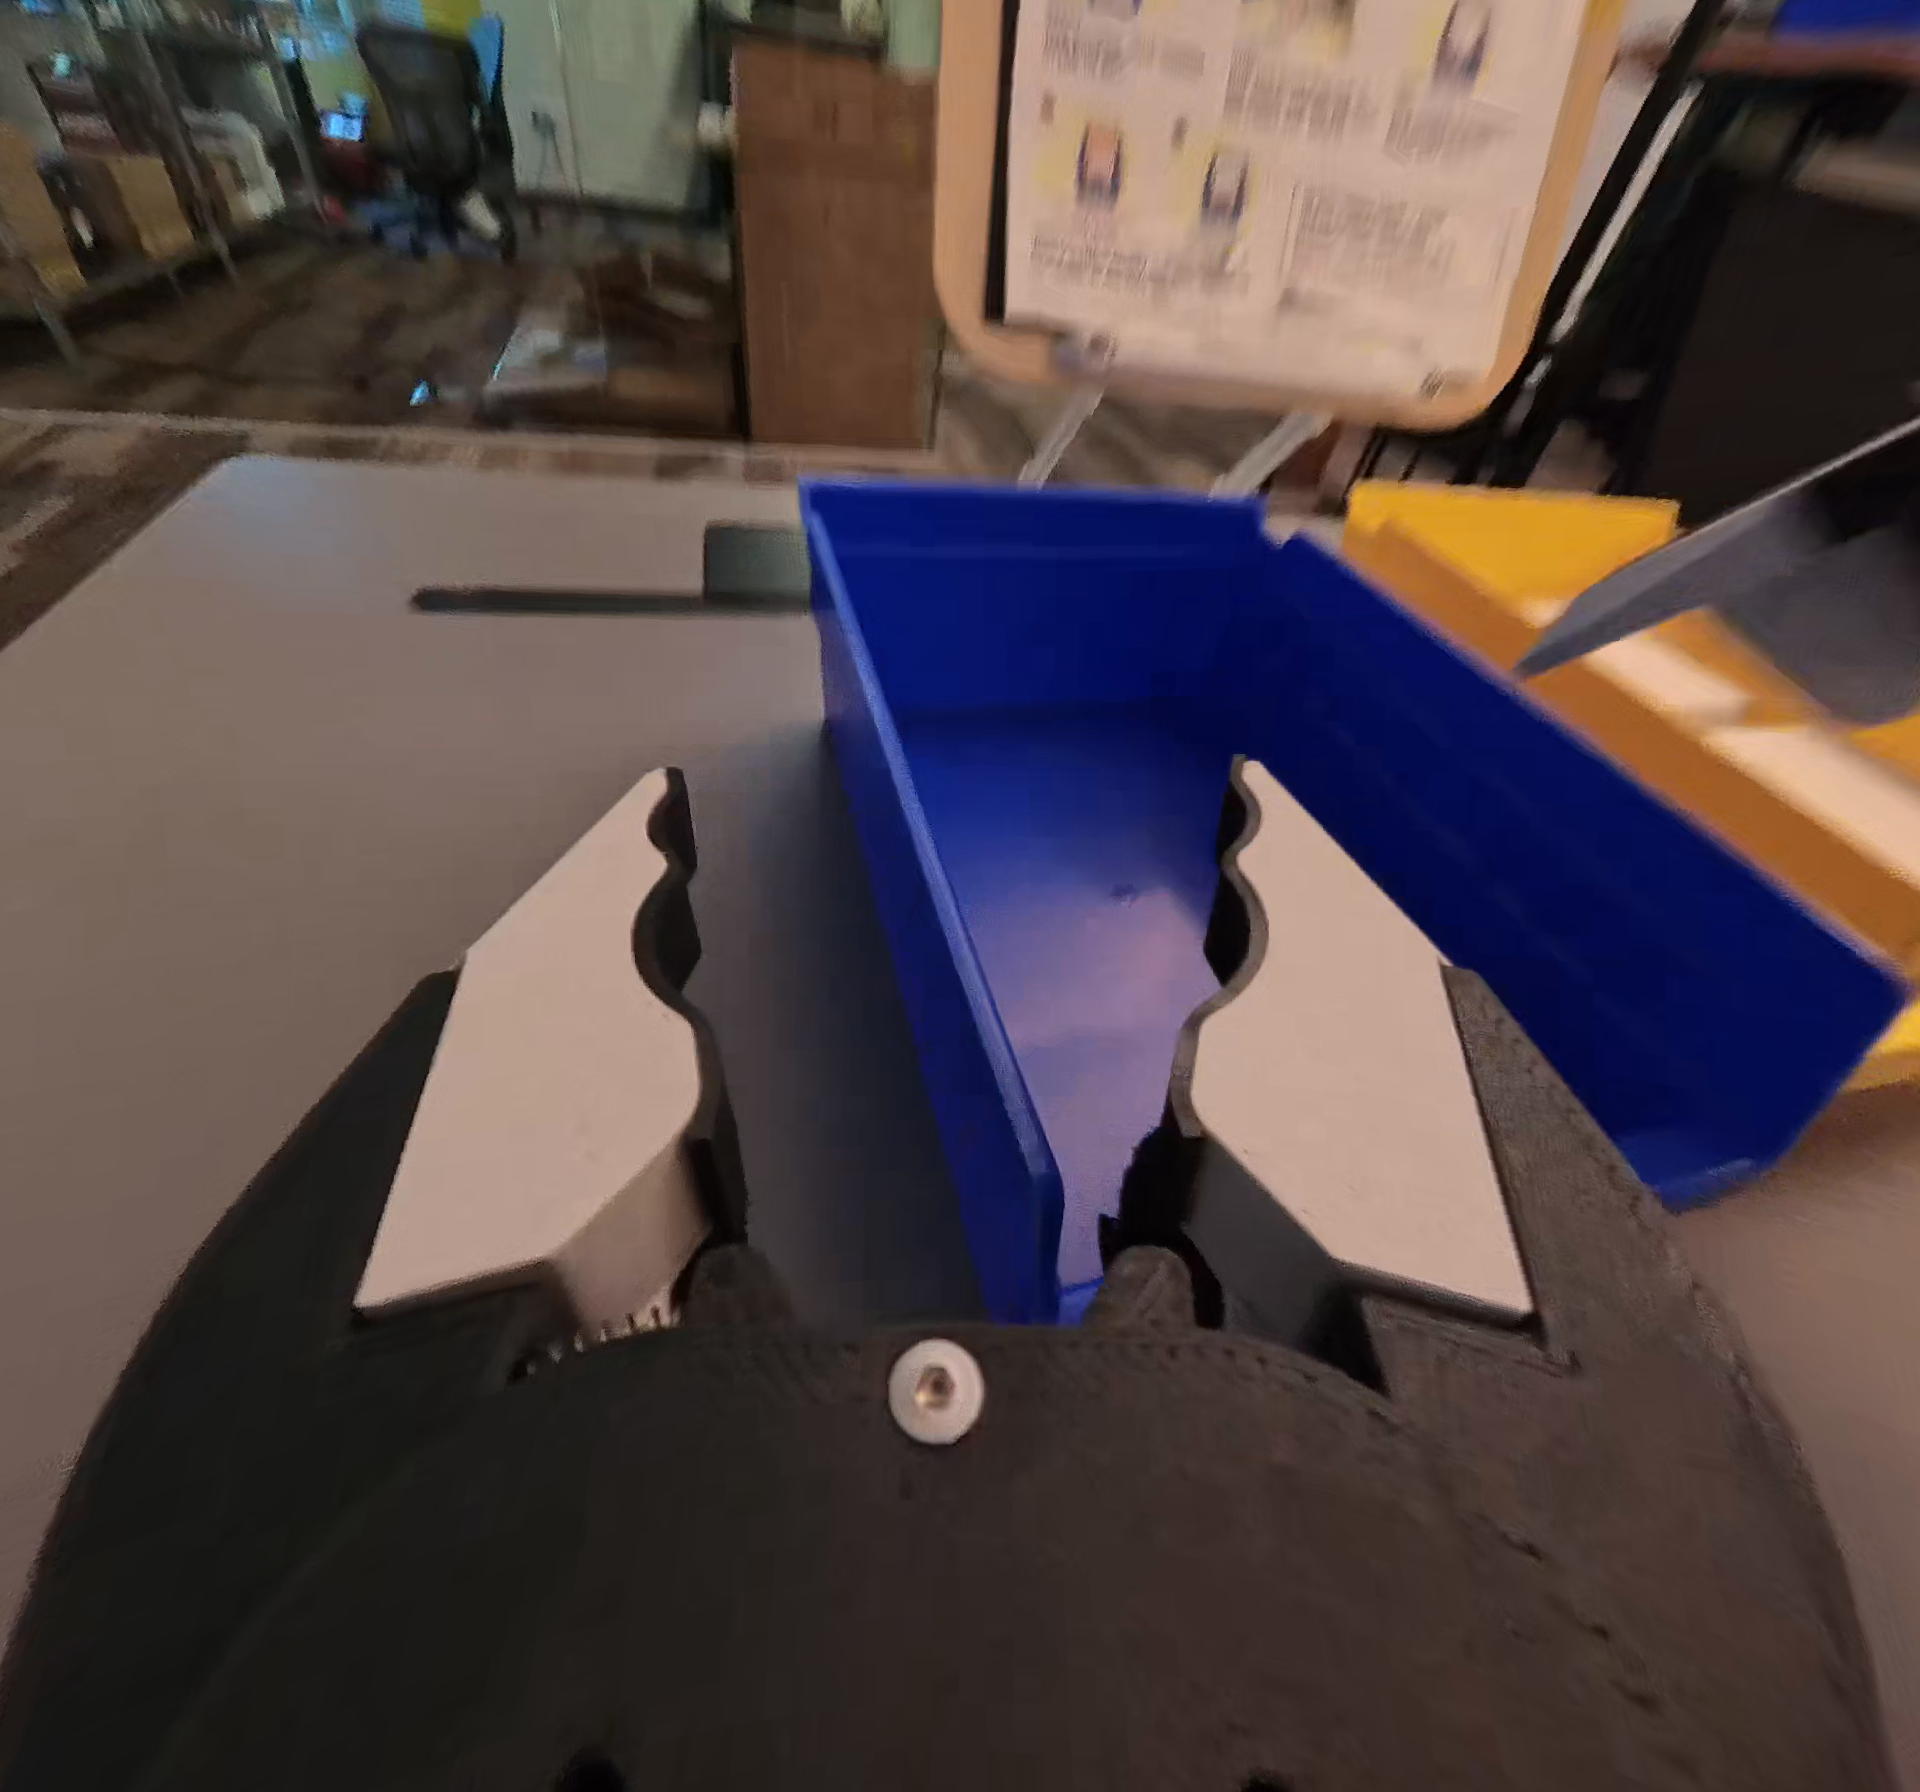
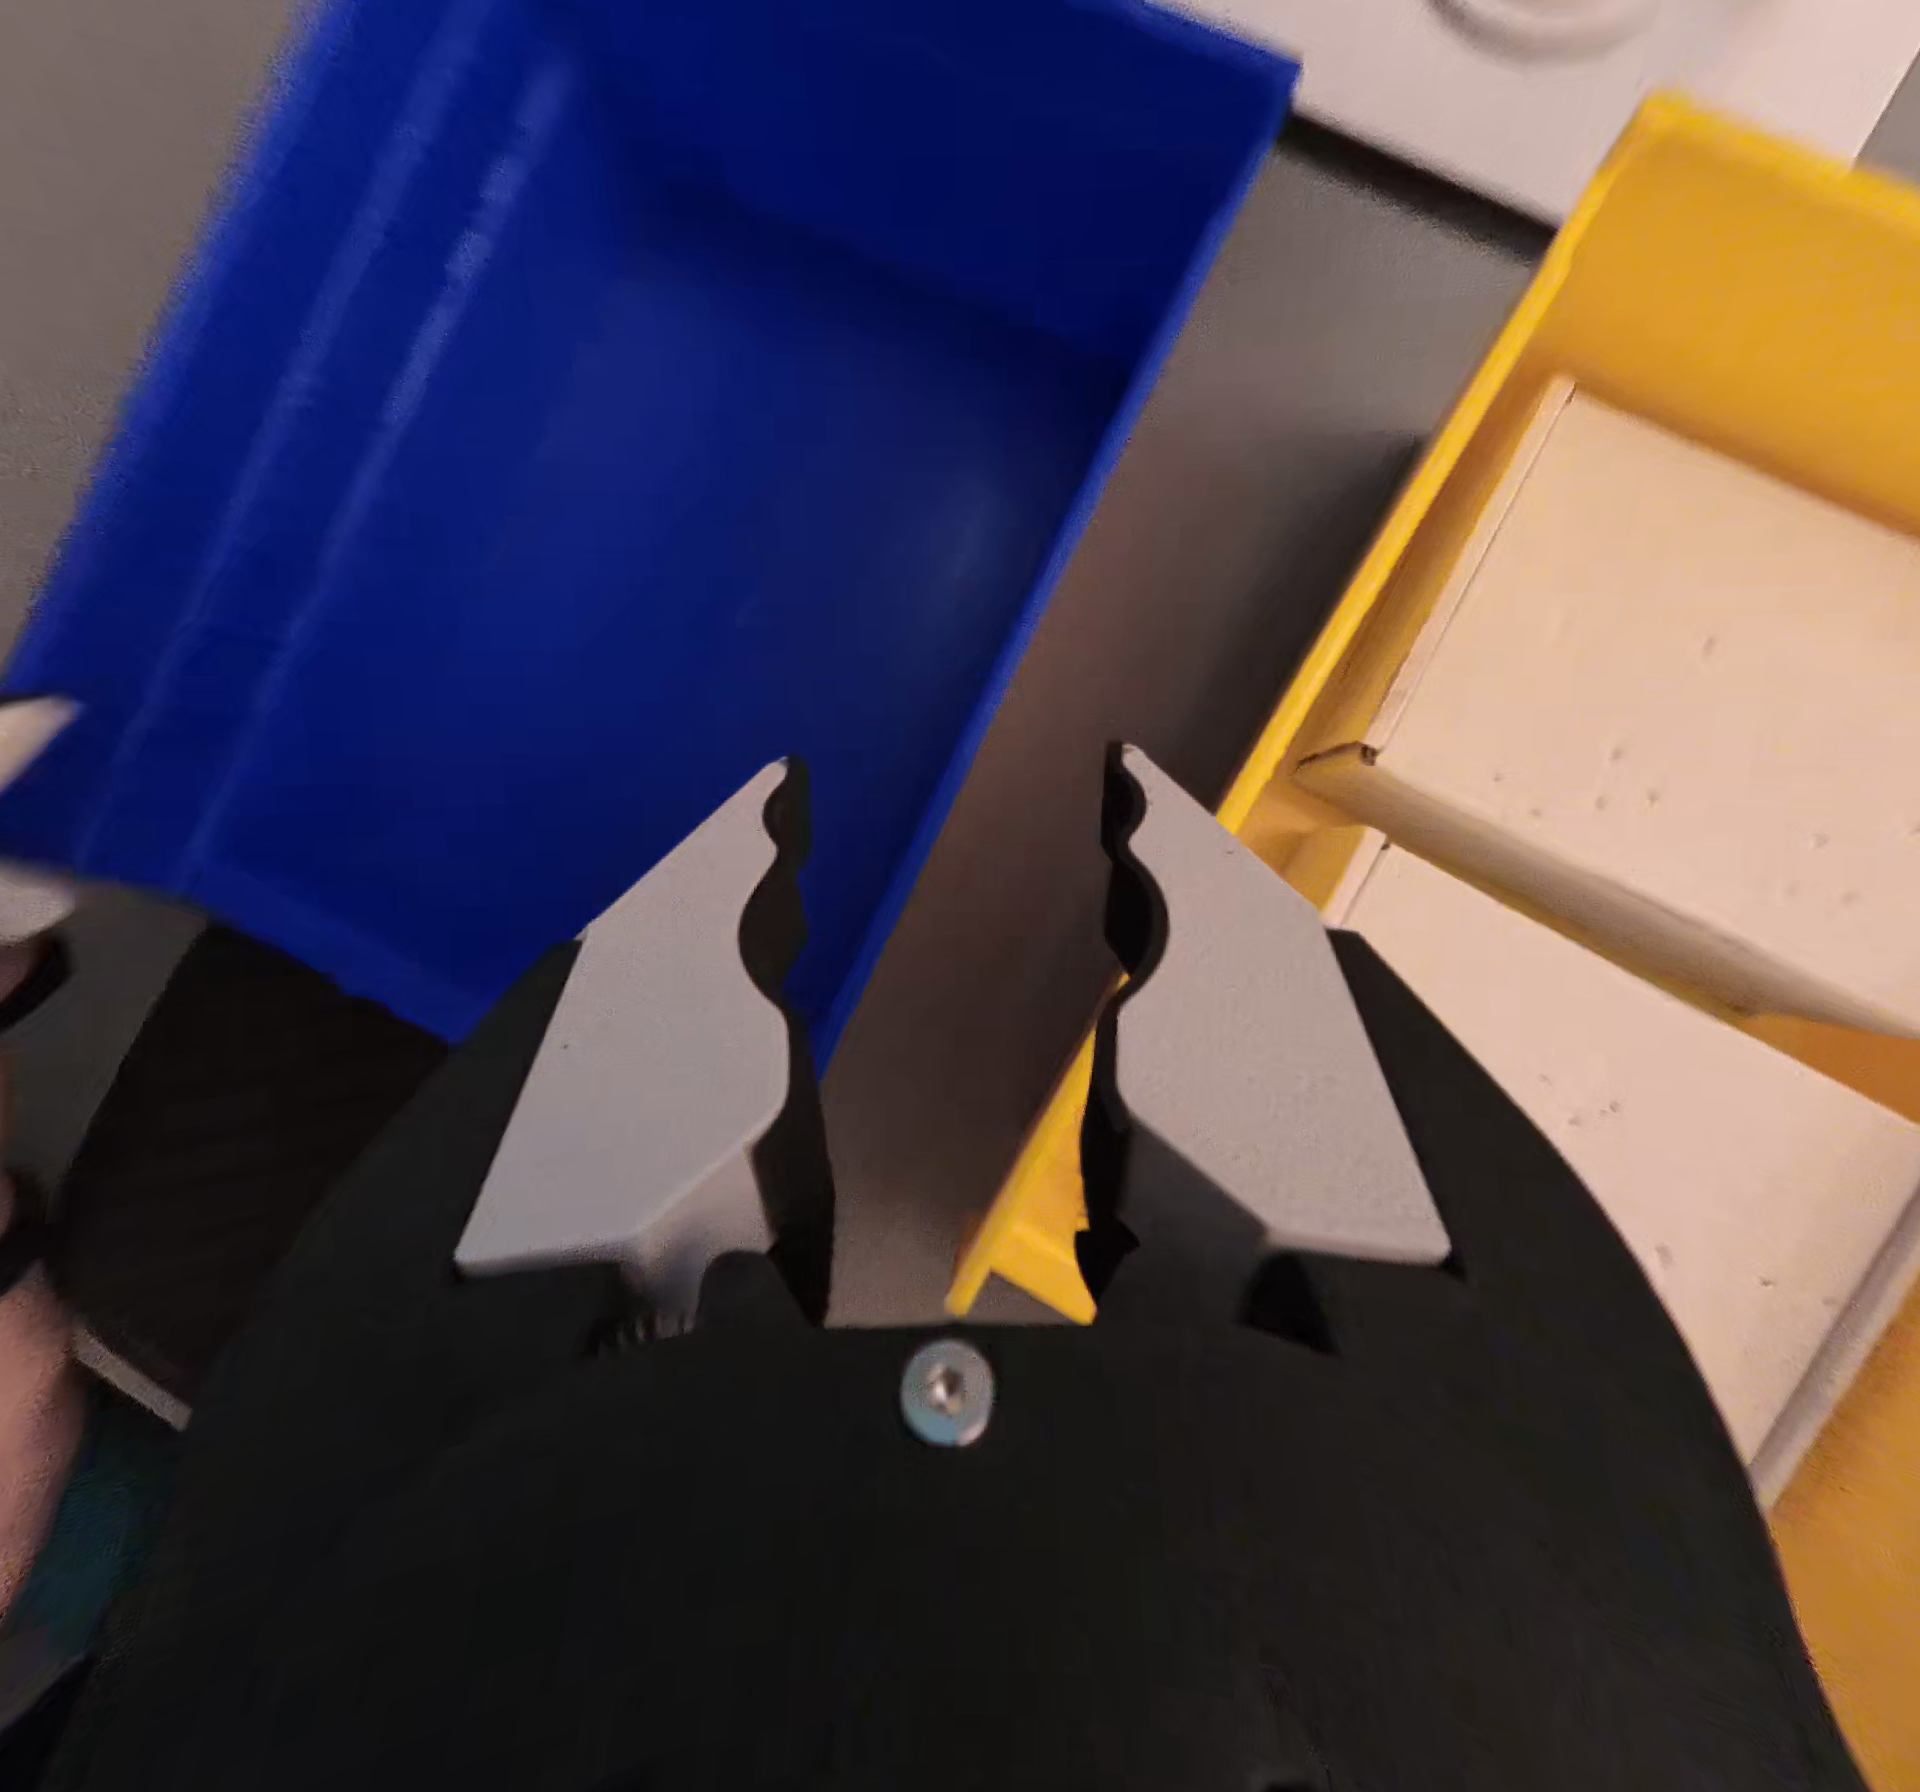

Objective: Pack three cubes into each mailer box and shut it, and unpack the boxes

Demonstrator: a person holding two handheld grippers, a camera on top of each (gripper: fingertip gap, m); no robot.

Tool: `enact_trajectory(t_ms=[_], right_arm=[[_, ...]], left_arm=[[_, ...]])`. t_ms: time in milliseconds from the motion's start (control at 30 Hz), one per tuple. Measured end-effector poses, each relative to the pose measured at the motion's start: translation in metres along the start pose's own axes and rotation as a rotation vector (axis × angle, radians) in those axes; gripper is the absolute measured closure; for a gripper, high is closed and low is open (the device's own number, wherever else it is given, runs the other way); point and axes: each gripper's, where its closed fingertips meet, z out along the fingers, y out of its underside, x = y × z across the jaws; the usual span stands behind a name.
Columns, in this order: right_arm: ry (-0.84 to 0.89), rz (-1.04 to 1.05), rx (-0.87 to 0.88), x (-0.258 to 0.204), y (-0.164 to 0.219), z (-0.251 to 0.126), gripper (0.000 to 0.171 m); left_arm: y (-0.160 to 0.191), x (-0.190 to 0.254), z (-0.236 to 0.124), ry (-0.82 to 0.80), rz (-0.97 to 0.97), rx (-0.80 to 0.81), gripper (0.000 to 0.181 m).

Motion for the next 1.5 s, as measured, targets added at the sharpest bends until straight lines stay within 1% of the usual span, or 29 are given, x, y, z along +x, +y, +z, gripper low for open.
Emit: enact_trajectory(t_ms=[33, 100, 133, 200, 333, 367, 400, 433, 533, 633, 700, 767, 833, 900, 933, 1000, 1067, 1133, 1233, 1300, 1333, 1400, 1467, 1500], right_arm=[[-0.002, 0.031, -0.058, 0.002, 0.001, 0.013, 0.114], [-0.033, 0.083, -0.149, -0.001, 0.003, 0.032, 0.114], [-0.017, 0.096, -0.199, 0.002, 0.007, 0.041, 0.114], [-0.053, 0.141, -0.287, -0.004, 0.014, 0.055, 0.116], [-0.13, 0.252, -0.426, -0.012, 0.025, 0.08, 0.125], [-0.119, 0.266, -0.457, -0.009, 0.029, 0.083, 0.135], [-0.095, 0.263, -0.484, -0.003, 0.032, 0.085, 0.151], [-0.081, 0.261, -0.499, 0.002, 0.033, 0.086, 0.161], [-0.103, 0.303, -0.51, 0.003, 0.029, 0.086, 0.161], [-0.118, 0.353, -0.519, 0.001, 0.024, 0.081, 0.159], [-0.103, 0.346, -0.532, 0.001, 0.02, 0.075, 0.159], [-0.078, 0.331, -0.543, 0.003, 0.015, 0.065, 0.16], [-0.075, 0.317, -0.521, 0.003, 0.006, 0.054, 0.16], [-0.096, 0.304, -0.496, 0.0, -0.004, 0.041, 0.161], [-0.109, 0.307, -0.479, -0.001, -0.011, 0.032, 0.161], [-0.136, 0.294, -0.451, 0.002, -0.024, 0.011, 0.161], [-0.143, 0.28, -0.418, 0.015, -0.037, -0.019, 0.161], [-0.138, 0.285, -0.371, 0.041, -0.047, -0.055, 0.161], [-0.099, 0.335, -0.302, 0.105, -0.048, -0.117, 0.164], [-0.065, 0.391, -0.265, 0.159, -0.034, -0.158, 0.164], [-0.041, 0.436, -0.252, 0.188, -0.022, -0.177, 0.163], [0.03, 0.528, -0.233, 0.247, 0.01, -0.211, 0.162], [0.111, 0.6, -0.227, 0.301, 0.05, -0.238, 0.161], [0.153, 0.632, -0.23, 0.324, 0.071, -0.247, 0.161]], left_arm=[[-0.01, 0.0, -0.006, 0.028, -0.026, 0.065, 0.08], [-0.025, -0.005, -0.016, 0.047, -0.07, 0.16, 0.08], [-0.03, -0.01, -0.02, 0.041, -0.077, 0.187, 0.08], [-0.035, -0.015, -0.026, 0.028, -0.071, 0.217, 0.081], [-0.038, -0.014, -0.028, 0.034, -0.053, 0.239, 0.086], [-0.036, -0.014, -0.026, 0.031, -0.042, 0.226, 0.086], [-0.033, -0.014, -0.023, 0.025, -0.033, 0.21, 0.086], [-0.031, -0.014, -0.022, 0.022, -0.028, 0.2, 0.085], [-0.035, -0.013, -0.025, 0.031, -0.045, 0.217, 0.086], [-0.046, -0.021, -0.035, 0.027, -0.099, 0.292, 0.086], [-0.057, -0.03, -0.048, 0.024, -0.15, 0.383, 0.086], [-0.072, -0.039, -0.066, 0.039, -0.224, 0.508, 0.087], [-0.091, -0.042, -0.095, 0.14, -0.316, 0.692, 0.097], [-0.101, -0.051, -0.121, 0.201, -0.374, 0.835, 0.098], [-0.103, -0.057, -0.128, 0.204, -0.39, 0.869, 0.098], [-0.103, -0.068, -0.132, 0.192, -0.414, 0.887, 0.097], [-0.101, -0.075, -0.131, 0.181, -0.439, 0.884, 0.096], [-0.098, -0.078, -0.125, 0.169, -0.446, 0.86, 0.095], [-0.094, -0.078, -0.11, 0.15, -0.448, 0.78, 0.093], [-0.097, -0.065, -0.097, 0.219, -0.47, 0.722, 0.09], [-0.1, -0.054, -0.086, 0.267, -0.47, 0.668, 0.089], [-0.1, -0.018, -0.059, 0.377, -0.428, 0.498, 0.09], [-0.084, 0.029, -0.022, 0.471, -0.381, 0.226, 0.092], [-0.072, 0.058, -0.007, 0.541, -0.354, 0.076, 0.097]])
